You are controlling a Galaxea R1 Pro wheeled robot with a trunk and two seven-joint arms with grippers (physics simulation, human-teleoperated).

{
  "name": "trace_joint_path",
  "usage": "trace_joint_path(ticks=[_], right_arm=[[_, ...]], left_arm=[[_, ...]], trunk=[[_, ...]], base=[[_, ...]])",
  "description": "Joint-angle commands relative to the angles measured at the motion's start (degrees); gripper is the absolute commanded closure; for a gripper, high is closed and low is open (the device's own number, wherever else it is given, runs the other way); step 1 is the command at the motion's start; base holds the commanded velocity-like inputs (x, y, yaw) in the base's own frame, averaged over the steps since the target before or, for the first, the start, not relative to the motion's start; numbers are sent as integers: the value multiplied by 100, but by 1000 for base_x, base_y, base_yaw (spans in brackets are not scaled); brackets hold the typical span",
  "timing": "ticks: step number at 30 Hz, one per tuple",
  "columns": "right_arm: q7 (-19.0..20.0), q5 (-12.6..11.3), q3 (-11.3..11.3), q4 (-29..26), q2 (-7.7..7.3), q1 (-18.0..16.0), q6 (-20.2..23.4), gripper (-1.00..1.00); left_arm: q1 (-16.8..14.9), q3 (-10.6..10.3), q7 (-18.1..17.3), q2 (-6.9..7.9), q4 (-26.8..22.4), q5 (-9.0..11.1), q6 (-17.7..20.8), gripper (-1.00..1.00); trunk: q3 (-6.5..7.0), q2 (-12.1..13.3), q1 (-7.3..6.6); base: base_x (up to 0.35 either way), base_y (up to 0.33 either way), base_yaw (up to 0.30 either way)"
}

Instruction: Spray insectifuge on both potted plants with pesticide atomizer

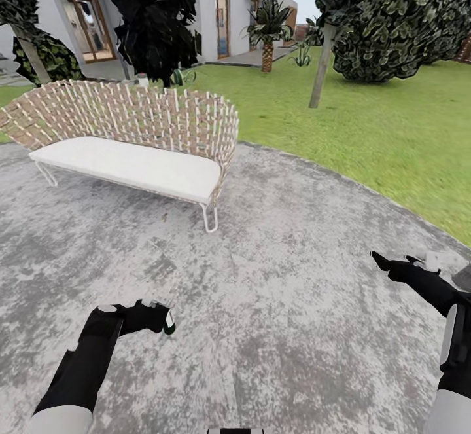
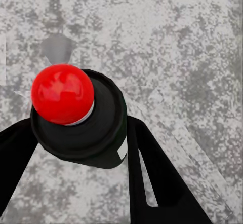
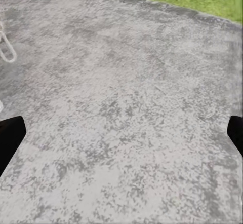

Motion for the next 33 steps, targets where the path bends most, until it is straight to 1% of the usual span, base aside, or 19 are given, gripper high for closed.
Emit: trace_joint_path(ticks=[1, 24, 33], right_arm=[[49, 47, -9, -6, 2, -8, 18, -100], [49, 47, -10, -6, -3, -8, 18, -100], [52, 47, -8, -6, -3, -8, 18, -100]], left_arm=[[-3, 13, -46, -2, -9, -29, 29, 100], [-3, 12, -46, -5, -9, -29, 29, 100], [-3, 14, -46, -8, -9, -29, 29, 100]], trunk=[[-5, -2, 2], [7, -2, 2], [14, -2, 2]], base=[[312, 0, -268], [303, 0, -268], [306, 0, -56]])
